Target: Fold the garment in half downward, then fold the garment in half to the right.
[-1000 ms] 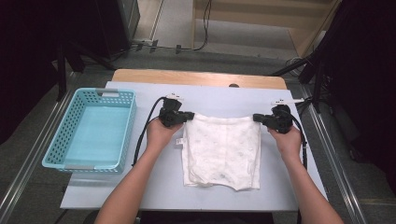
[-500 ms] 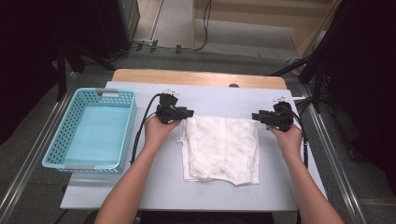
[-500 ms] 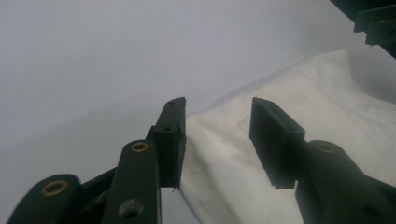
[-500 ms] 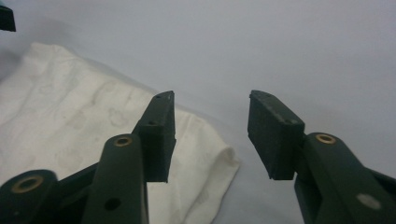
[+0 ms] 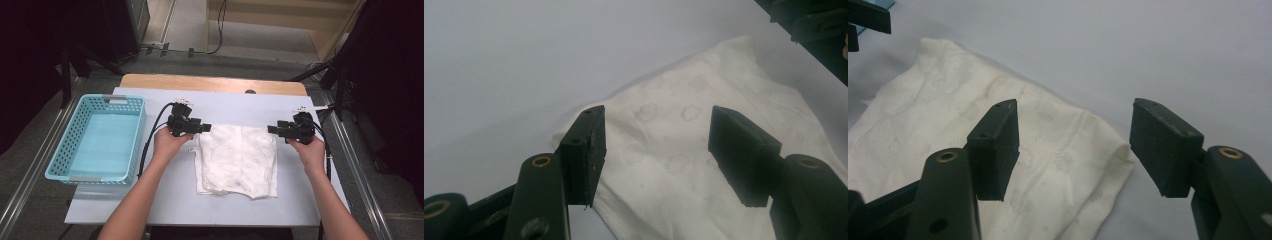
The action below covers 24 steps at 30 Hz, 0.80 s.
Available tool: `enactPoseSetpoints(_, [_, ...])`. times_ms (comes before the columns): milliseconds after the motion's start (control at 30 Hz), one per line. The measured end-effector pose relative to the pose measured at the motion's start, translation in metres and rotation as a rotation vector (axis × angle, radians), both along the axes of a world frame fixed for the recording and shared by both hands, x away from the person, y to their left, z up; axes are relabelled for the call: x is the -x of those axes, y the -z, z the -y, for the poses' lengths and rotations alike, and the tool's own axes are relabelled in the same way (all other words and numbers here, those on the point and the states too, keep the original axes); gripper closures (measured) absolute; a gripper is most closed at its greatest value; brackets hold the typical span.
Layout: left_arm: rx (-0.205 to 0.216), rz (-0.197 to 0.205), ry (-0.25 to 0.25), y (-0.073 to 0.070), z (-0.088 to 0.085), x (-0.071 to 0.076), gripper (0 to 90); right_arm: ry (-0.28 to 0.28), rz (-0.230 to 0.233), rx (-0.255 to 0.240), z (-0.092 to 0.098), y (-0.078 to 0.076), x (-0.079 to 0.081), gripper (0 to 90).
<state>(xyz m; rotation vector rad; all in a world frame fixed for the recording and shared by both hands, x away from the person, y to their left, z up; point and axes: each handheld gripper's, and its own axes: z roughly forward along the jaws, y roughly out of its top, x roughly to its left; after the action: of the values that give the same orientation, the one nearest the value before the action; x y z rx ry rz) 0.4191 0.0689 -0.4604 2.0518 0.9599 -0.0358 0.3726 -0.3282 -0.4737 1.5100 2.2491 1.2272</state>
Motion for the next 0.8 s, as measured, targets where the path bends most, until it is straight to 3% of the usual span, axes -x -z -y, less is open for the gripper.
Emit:
enactPoseSetpoints(300, [0.018,-0.010,0.034,-0.004,0.002,0.010,40.7,-0.043,-0.015,-0.025,-0.006,0.001,0.001,29.4])
enactPoseSetpoints(400, [0.003,-0.005,0.047,-0.005,0.002,0.013,39.4,-0.052,-0.011,-0.008,-0.010,0.002,0.001,29.1])
enactPoseSetpoints(500, [0.021,-0.001,0.050,-0.008,0.000,0.017,39.3,-0.063,-0.014,0.001,-0.015,0.002,0.002,28.7])
enactPoseSetpoints(800, [0.023,-0.006,0.070,-0.012,-0.001,0.027,38.5,-0.093,-0.004,0.004,-0.023,0.002,0.003,27.9])
